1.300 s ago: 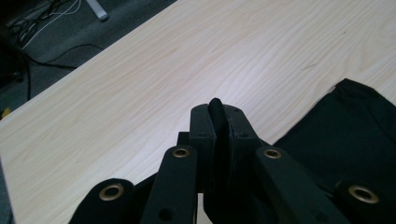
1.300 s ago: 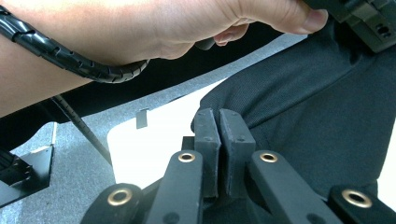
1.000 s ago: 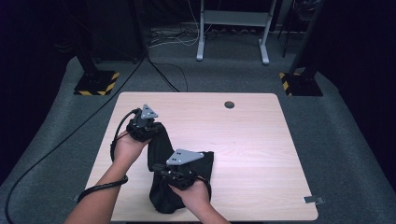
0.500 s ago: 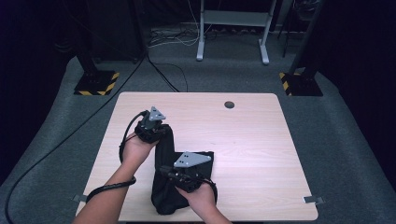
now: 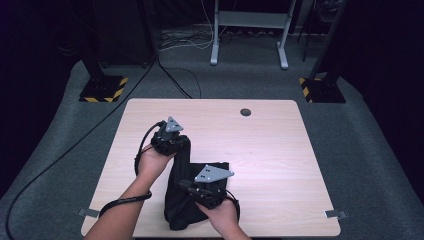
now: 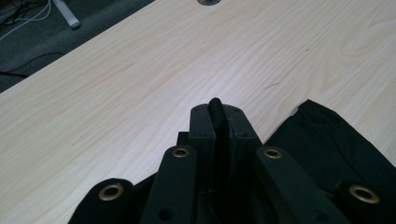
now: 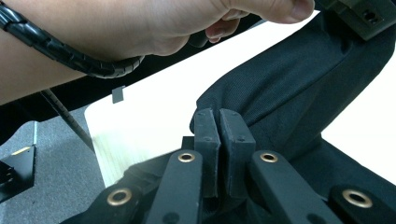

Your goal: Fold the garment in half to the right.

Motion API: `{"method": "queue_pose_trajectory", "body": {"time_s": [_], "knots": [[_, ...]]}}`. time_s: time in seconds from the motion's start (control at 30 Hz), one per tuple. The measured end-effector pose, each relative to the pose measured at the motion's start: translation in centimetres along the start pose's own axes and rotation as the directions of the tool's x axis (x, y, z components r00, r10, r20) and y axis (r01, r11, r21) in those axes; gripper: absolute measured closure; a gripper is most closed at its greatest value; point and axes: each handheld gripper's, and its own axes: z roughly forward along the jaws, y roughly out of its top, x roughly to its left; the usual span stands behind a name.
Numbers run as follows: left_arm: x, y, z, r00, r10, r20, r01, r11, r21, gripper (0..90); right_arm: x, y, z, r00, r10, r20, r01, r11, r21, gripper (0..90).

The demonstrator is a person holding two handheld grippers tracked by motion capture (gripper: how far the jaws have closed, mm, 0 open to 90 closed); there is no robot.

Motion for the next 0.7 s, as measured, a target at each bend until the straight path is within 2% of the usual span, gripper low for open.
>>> {"method": "queue_pose_trajectory", "body": {"time_s": [0.7], "knots": [[-1.3,-0.4,2.1,0.9991,-0.003,0.042,0.002,0.9998,0.019,82.3,-0.7,-1.8,-0.8,0.9995,0.015,0.027,-0.016,0.999,0.03,86.7]]}}
